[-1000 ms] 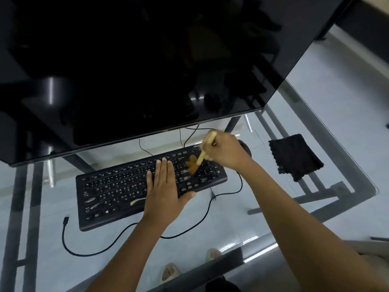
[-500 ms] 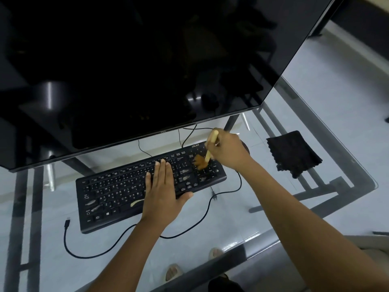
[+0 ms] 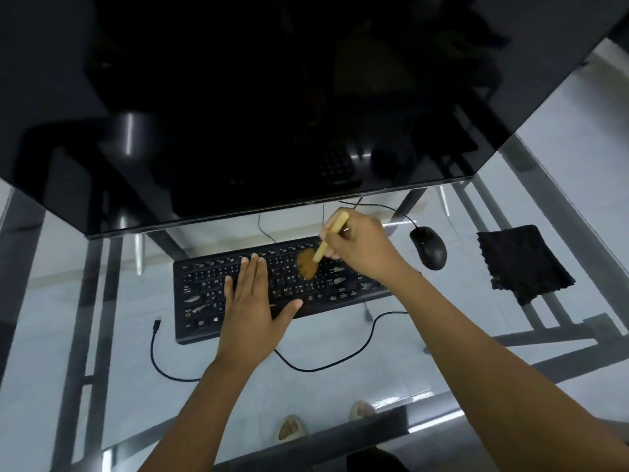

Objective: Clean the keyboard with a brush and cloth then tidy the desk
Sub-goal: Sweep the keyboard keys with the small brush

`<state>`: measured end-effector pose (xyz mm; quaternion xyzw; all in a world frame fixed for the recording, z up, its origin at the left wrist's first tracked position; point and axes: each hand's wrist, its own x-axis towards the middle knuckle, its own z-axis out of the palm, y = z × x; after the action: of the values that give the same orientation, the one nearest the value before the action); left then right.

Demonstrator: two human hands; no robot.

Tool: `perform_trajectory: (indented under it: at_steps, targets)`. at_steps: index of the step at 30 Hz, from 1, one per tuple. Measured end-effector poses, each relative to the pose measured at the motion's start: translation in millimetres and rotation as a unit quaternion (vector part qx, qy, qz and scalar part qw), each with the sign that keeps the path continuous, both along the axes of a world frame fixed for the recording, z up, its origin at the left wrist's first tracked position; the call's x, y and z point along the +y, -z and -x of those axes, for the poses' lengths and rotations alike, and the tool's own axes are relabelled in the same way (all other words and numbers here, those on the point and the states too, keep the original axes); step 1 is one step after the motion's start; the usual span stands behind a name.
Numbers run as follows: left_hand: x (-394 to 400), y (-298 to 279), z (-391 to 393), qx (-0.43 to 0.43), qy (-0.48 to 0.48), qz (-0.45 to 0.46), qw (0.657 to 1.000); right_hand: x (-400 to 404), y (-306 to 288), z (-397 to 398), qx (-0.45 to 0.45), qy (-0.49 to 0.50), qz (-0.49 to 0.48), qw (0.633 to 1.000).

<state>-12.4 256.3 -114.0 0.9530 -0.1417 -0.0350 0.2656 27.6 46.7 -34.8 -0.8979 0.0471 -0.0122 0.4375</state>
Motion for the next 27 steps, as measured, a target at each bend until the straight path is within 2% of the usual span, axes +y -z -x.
perform_trajectory:
  at_steps: [3,5,7,9,11,12,13,14,16,17,18,19,21,22,24,26,27]
  targets:
    - [9.8,4.0,8.2,0.001,0.003,0.016,1.000,8.6,-1.6,-4.7,-0.084,0.035,0.012,0.996]
    - [14.0,7.9,12.1,-0.005,0.008,0.016,1.000,10.4,-1.2,-5.1,-0.044,0.018,0.001,0.999]
    - [16.0,11.5,15.6,-0.009,0.009,0.009,1.000,14.5,1.6,-1.7,0.004,-0.041,0.043,0.998]
    - [16.5,12.6,17.7,-0.012,0.005,0.007,1.000,15.8,3.1,0.7,-0.052,-0.010,0.078,0.996]
    - [17.0,11.5,18.7,-0.023,-0.005,0.011,1.000,14.4,0.3,3.9,-0.060,-0.005,0.043,0.997]
    - [18.1,10.7,19.0,-0.029,-0.009,0.014,0.999,15.3,-0.9,6.9,-0.015,-0.027,0.015,0.999]
    - [19.5,9.9,19.4,-0.033,-0.014,0.016,0.999,16.6,0.3,10.3,0.041,-0.069,0.013,0.997]
    - [21.5,9.1,19.8,-0.037,-0.021,0.016,0.999,19.1,0.4,14.1,0.059,-0.095,0.034,0.993]
    - [26.6,5.8,21.3,-0.042,-0.036,0.016,0.998,22.0,0.0,12.6,-0.009,-0.061,0.073,0.995]
    - [29.2,4.1,22.1,-0.044,-0.044,0.014,0.998,22.9,-1.4,9.3,-0.056,-0.031,0.063,0.996]
    - [33.1,2.1,22.8,-0.048,-0.055,0.012,0.997,24.7,-4.0,5.2,-0.062,-0.027,0.041,0.997]
    - [38.1,0.6,23.1,-0.054,-0.068,0.009,0.996,29.0,-8.2,1.1,-0.041,-0.036,0.019,0.998]
    - [48.4,-0.5,24.7,-0.060,-0.091,0.009,0.994,38.9,-8.8,-2.2,0.067,-0.108,0.020,0.992]
    - [53.8,-0.2,25.5,-0.060,-0.102,0.012,0.993,44.4,-7.3,-2.8,0.068,-0.131,0.062,0.987]
    - [63.5,1.5,28.3,-0.053,-0.125,0.017,0.991,51.3,-5.5,-6.5,-0.007,-0.082,0.095,0.992]
    - [71.9,5.2,30.8,-0.047,-0.149,0.016,0.988,54.2,-7.0,-11.5,-0.041,-0.042,0.064,0.996]
    - [76.0,7.8,31.9,-0.043,-0.160,0.017,0.986,56.4,-6.9,-13.5,-0.012,-0.050,0.050,0.997]
